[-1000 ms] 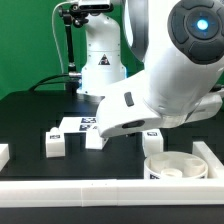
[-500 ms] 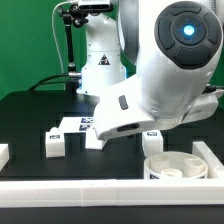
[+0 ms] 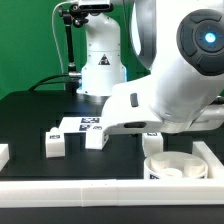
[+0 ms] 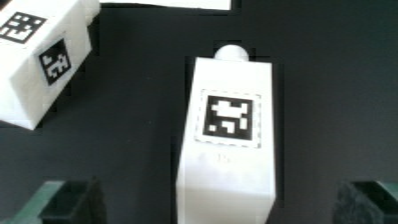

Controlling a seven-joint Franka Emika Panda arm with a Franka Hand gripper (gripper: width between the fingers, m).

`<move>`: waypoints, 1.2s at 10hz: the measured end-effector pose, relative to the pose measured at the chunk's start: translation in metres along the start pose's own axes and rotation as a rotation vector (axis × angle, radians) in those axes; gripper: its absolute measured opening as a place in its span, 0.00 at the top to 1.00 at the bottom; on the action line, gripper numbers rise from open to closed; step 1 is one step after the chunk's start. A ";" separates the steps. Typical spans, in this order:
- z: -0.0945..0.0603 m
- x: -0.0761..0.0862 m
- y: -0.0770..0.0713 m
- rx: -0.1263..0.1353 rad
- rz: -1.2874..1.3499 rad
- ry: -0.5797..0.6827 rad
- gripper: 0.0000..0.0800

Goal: Assemble stool

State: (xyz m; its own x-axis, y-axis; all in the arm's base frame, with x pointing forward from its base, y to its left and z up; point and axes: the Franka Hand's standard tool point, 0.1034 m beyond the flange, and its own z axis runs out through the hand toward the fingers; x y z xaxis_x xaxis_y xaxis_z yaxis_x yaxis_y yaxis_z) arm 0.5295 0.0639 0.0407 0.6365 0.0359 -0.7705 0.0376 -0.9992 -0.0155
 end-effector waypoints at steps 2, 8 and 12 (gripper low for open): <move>0.004 0.006 0.000 0.002 -0.023 0.023 0.19; 0.032 0.019 0.002 0.004 -0.026 0.051 0.19; 0.031 0.021 0.002 0.004 -0.035 0.061 0.58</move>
Offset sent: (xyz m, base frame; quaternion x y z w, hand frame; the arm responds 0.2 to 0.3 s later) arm -0.0162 -0.0052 -0.0213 0.0019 0.0187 0.0088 0.9998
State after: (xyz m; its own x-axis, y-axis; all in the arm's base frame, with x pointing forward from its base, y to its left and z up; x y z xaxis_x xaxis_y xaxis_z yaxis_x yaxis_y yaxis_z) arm 0.5189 0.0619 0.0046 0.6805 0.0717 -0.7292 0.0576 -0.9974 -0.0442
